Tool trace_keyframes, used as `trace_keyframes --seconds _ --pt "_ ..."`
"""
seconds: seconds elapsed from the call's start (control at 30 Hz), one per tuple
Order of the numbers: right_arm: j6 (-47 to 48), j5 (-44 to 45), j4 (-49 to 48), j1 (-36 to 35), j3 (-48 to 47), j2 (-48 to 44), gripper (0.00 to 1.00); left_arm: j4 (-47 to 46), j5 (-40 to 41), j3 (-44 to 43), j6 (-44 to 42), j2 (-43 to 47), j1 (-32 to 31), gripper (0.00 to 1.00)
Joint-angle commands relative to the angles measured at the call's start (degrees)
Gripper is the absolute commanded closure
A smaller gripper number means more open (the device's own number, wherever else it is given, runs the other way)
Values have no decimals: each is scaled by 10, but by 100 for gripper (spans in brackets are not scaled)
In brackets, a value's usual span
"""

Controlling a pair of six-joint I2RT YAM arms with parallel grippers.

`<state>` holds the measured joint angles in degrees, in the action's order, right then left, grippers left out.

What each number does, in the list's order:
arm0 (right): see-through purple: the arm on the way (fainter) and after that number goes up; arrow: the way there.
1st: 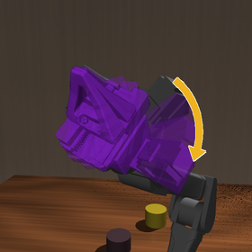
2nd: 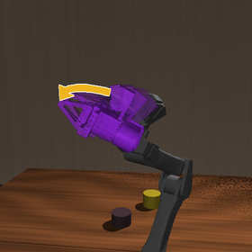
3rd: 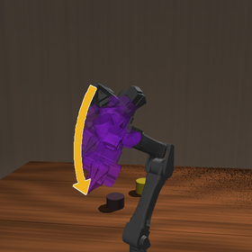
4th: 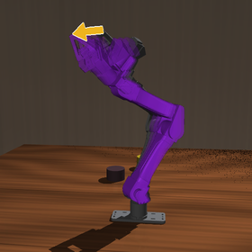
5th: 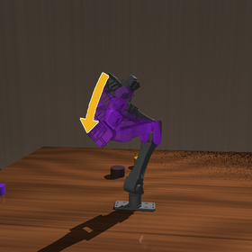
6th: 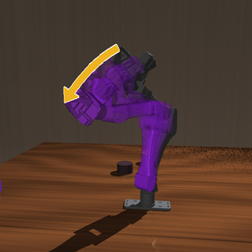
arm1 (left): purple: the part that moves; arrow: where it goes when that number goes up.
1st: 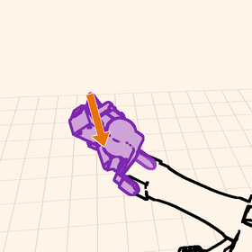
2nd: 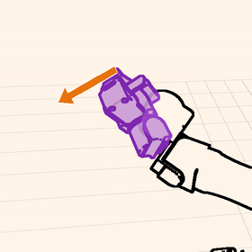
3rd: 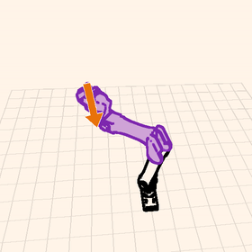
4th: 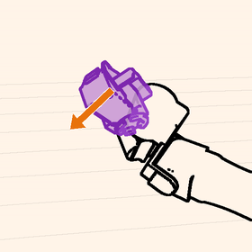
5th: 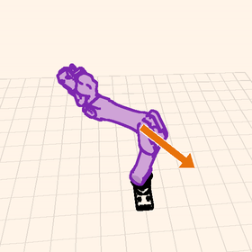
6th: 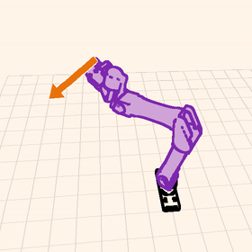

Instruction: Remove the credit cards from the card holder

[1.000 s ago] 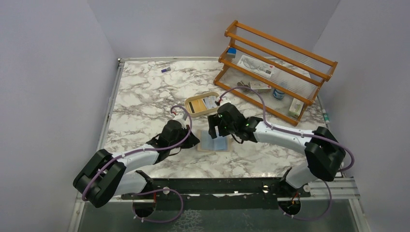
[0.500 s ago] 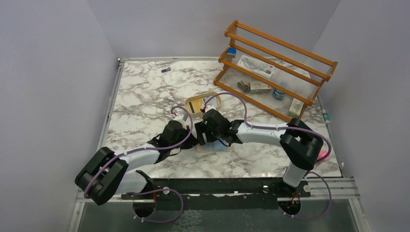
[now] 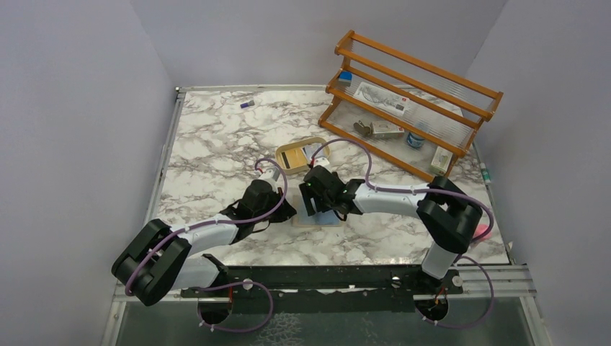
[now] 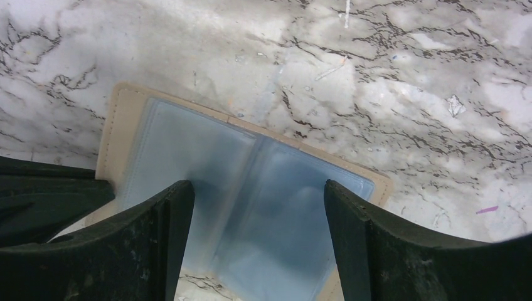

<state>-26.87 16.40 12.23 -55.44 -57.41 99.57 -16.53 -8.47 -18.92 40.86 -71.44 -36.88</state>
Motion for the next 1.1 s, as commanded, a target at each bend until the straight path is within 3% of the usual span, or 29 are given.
trace_keyframes --seconds 0.0,0.27,0.53,1.07 --pt "4 27 16 -1 14 -26 20 4 11 -2 -5 7 -2 100" --pt "-17 -47 -16 -5 -53 -33 21 2 9 -6 3 4 -6 100" --pt "-93 48 99 -37 -149 61 20 -3 18 -1 8 10 -11 100" --pt "-142 70 119 -41 -120 78 19 -10 23 13 9 17 -12 100"
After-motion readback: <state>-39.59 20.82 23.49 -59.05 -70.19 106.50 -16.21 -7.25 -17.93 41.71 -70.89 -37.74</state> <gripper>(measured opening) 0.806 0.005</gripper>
